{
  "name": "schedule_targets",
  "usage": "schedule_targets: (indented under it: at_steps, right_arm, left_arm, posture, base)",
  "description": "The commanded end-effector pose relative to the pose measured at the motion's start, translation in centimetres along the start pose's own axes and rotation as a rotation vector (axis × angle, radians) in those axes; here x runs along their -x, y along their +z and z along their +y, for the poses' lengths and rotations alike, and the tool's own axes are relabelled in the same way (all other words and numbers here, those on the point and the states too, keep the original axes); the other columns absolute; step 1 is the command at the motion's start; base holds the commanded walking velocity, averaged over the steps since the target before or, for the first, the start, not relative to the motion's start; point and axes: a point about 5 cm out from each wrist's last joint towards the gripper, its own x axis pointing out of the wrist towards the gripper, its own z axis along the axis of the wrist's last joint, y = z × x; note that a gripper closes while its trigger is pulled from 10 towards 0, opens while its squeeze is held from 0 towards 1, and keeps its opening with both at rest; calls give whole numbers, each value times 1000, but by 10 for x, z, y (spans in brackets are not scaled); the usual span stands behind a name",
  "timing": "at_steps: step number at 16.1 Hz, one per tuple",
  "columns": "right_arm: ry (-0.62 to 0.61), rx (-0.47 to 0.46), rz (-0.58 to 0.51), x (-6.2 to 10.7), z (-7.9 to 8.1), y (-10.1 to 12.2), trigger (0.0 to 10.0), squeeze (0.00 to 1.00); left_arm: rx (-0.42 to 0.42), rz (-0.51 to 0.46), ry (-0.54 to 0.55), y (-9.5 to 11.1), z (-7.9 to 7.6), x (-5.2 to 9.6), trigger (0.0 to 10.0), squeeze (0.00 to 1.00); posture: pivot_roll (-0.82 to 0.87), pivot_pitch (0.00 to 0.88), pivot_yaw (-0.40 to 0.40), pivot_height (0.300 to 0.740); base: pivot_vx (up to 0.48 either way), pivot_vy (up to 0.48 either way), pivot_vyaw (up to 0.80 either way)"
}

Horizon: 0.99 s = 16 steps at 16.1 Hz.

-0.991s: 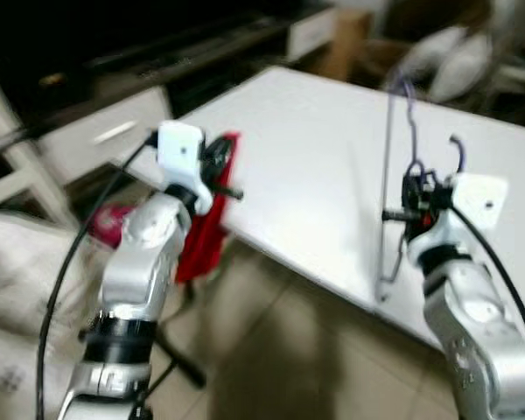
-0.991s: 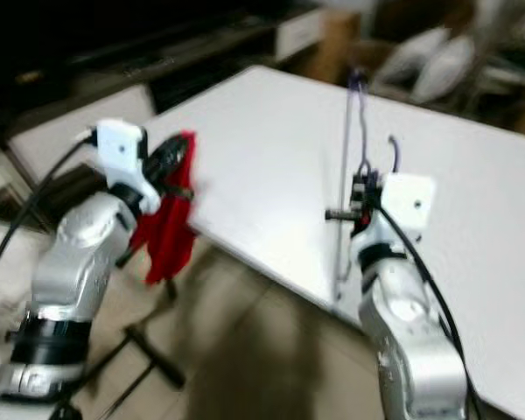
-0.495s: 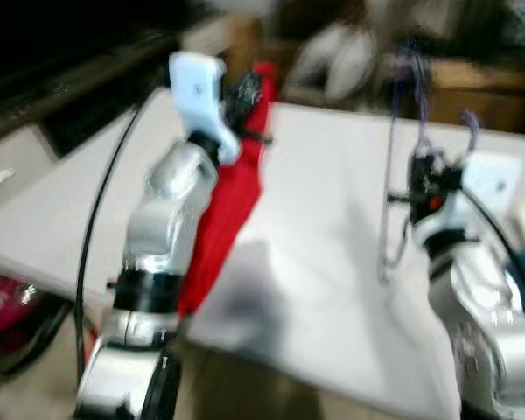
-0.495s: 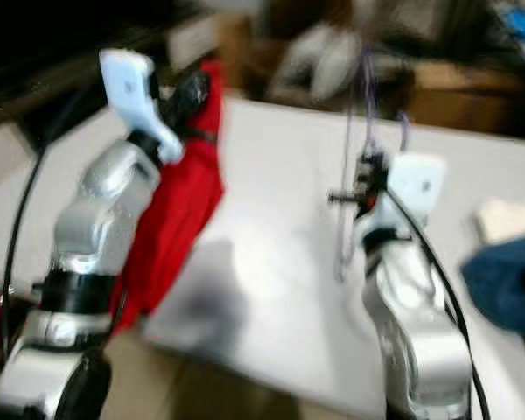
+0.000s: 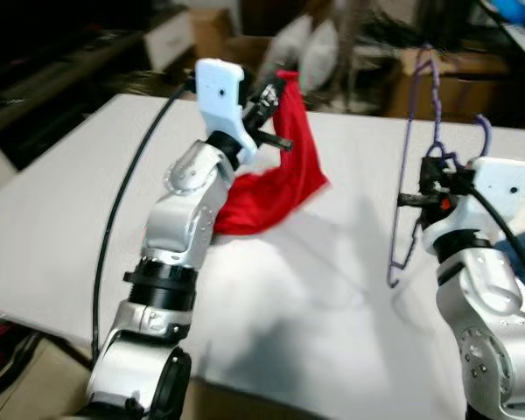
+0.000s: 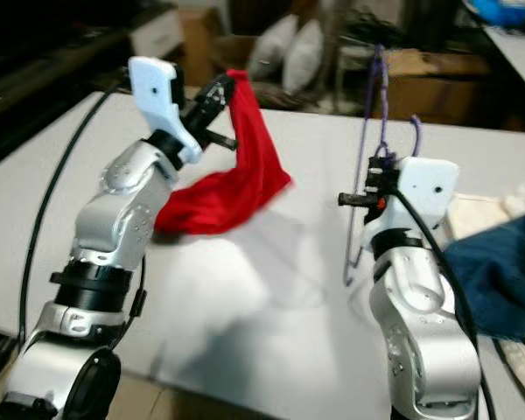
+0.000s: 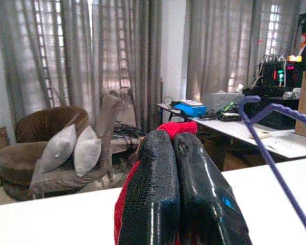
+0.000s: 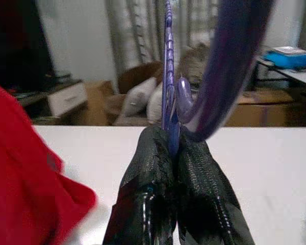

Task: Hang hanger

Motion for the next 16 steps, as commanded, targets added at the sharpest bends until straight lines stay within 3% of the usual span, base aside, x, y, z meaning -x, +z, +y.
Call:
schedule_targets:
  at_steps: [1, 3, 4, 5, 6, 7, 8, 9, 10, 11, 14, 16]
  right_arm:
    - [14, -2, -15, 1, 2, 3, 10000, 0]
    - [13, -8, -12, 0, 3, 1, 10000, 0]
    - [14, -9, -13, 0, 4, 1, 10000, 0]
    - [15, -9, -14, 1, 4, 1, 10000, 0]
    - [19, -8, -15, 2, 3, 1, 10000, 0]
    - [21, -7, -14, 2, 3, 1, 10000, 0]
    - [25, -9, -13, 3, 3, 1, 10000, 0]
    - [35, -10, -10, 3, 3, 0, 10000, 0]
    - [38, -11, -8, 3, 3, 0, 10000, 0]
    - [54, -13, -3, 2, 5, -1, 10000, 0]
    - [96, -16, -2, 0, 9, -2, 10000, 0]
    - [109, -18, -3, -1, 10, -2, 10000, 0]
  left_arm:
    - [-3, 2, -39, 3, -11, -11, 10000, 0]
    - [11, 13, -68, 3, -21, -22, 10000, 0]
    - [-15, 33, -62, 1, -19, -22, 10000, 0]
    - [-66, 85, -5, -8, -6, -15, 10000, 0]
    - [-149, 138, 47, -21, 11, -2, 10000, 0]
    - [-190, 167, 63, -28, 19, 7, 10000, 0]
    - [-226, 213, 83, -39, 33, 26, 10000, 0]
    - [-206, 253, 53, -47, 43, 49, 10000, 0]
    - [-196, 264, 22, -48, 43, 57, 10000, 0]
    - [-203, 289, -141, -51, 39, 80, 10000, 0]
    - [-248, 350, -435, -50, 29, 109, 10000, 0]
    - [-205, 346, -535, -37, 26, 118, 10000, 4]
  posture:
    - [18, 0, 89, 740]
    - [21, 0, 99, 740]
    - [26, 0, 103, 740]
    - [28, 0, 106, 740]
    - [29, 0, 105, 740]
    - [29, 0, 105, 740]
    - [31, 0, 101, 740]
    - [43, 0, 89, 740]
    - [47, 0, 85, 740]
    - [55, 0, 74, 740]
    - [65, 0, 60, 740]
    - [71, 0, 54, 740]
  base:
    - [0, 0, 0]
    - [0, 0, 0]
    - [0, 0, 0]
    - [0, 0, 0]
    - [0, 0, 0]
    - [0, 0, 0]
    - [0, 0, 0]
    - [0, 0, 0]
    - [0, 0, 0]
    - [0, 0, 0]
    - [0, 0, 0]
    - [0, 0, 0]
